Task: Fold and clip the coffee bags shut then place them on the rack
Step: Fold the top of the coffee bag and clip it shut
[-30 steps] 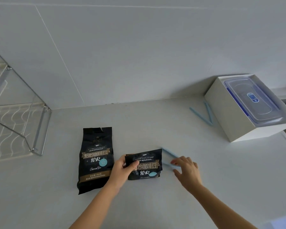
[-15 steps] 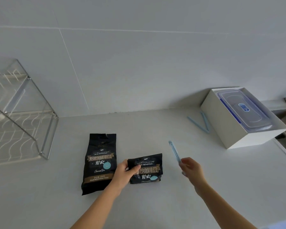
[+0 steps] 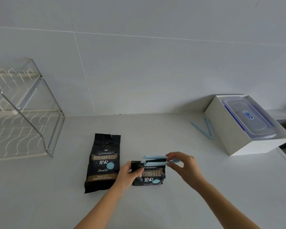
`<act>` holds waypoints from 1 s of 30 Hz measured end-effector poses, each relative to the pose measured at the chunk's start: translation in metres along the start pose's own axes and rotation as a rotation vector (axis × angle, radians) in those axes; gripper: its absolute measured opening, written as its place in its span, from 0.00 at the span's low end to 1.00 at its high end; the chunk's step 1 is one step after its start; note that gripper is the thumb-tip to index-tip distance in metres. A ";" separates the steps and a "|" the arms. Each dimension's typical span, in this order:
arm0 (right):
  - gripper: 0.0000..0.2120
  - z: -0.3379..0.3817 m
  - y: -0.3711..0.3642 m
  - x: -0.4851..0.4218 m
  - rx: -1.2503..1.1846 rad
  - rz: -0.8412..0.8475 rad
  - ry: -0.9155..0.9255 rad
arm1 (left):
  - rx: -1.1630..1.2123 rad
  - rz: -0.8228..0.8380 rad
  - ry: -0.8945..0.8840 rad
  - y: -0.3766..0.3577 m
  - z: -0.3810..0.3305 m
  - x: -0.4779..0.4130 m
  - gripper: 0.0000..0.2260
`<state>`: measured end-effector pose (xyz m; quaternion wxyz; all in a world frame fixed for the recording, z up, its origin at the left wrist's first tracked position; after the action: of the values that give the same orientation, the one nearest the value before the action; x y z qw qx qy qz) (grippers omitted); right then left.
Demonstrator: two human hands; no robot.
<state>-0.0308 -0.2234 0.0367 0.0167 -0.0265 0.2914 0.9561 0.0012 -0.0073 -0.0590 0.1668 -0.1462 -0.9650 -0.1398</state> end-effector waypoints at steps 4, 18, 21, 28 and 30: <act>0.13 0.006 -0.007 -0.006 0.105 0.076 -0.003 | 0.010 0.011 -0.010 0.000 -0.002 0.001 0.11; 0.18 0.036 -0.041 -0.023 0.235 0.272 0.077 | 0.055 0.012 -0.082 0.000 -0.011 0.003 0.11; 0.17 0.039 -0.044 -0.026 0.281 0.289 0.097 | 0.112 0.032 -0.064 -0.001 -0.011 0.003 0.08; 0.18 0.048 -0.061 -0.037 0.449 0.447 0.117 | 0.114 0.021 -0.062 -0.002 -0.009 0.004 0.06; 0.15 0.052 -0.069 -0.041 0.501 0.493 0.132 | 0.075 0.001 -0.060 -0.002 -0.010 0.003 0.07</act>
<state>0.0113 -0.1379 0.0442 -0.2276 -0.0124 0.5148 0.8264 0.0007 -0.0111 -0.0496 0.1433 -0.1446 -0.9740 -0.0990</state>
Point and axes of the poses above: each hand's wrist, its own x-axis away from the middle knuckle, its own y-axis out of the back of the hand, z = x × y, the point moved 6 cm from there along -x, towards the middle knuckle, and after that the axes turned 10 degrees about -x, right-handed, at the moved point
